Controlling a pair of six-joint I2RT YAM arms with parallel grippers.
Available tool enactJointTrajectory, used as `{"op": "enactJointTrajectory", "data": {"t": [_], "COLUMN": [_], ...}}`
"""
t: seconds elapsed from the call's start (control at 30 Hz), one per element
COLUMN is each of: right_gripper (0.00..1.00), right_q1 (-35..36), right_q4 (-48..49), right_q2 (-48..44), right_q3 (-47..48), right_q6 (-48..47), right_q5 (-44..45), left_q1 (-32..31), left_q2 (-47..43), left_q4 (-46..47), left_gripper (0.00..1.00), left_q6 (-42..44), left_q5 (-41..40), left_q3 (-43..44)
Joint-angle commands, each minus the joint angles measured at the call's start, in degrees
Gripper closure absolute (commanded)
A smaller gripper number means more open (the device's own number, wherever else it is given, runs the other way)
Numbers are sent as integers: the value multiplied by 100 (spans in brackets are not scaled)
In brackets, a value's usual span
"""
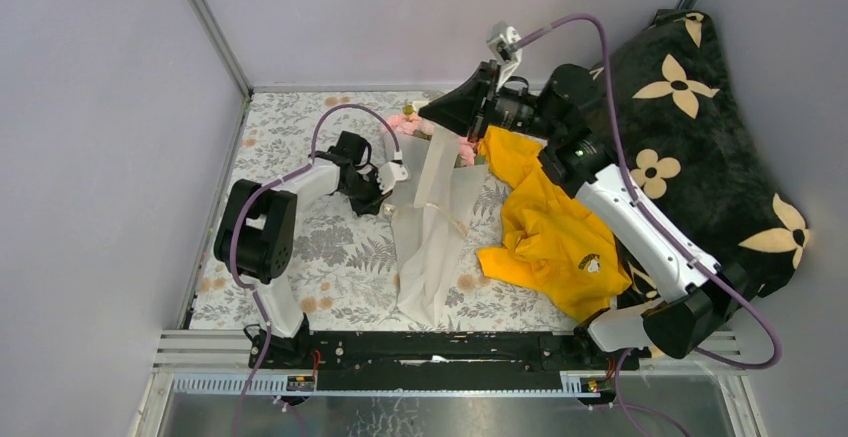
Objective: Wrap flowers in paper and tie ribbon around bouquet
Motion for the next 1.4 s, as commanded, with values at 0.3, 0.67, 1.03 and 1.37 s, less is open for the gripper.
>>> {"op": "enactJointTrajectory", "data": {"t": [0.3,0.67,1.03,1.37], "right_gripper": [100,100,100,100], "right_q1": [838,844,-8227,-7567], "right_q4": [-814,-1856,-222,-418], "right_q2": [1120,1579,-1683,-1130], "right_q3": [1129,1945,-3432,-3119], "right_q6": [-795,-1009,2446,1814], "right_q5": [610,1067,2043,1864], "left_q1": [-468,-445,3677,3724], "left_q2": [-113,-130,-807,-631], "left_q4": [-121,-328,514,350], "left_gripper": [100,100,100,100], "left_q6": [-1807,-1934,-420,-567], "left_q5": [-291,-807,-1972,-1590], "left_q3": [566,783,-1260,-796]}}
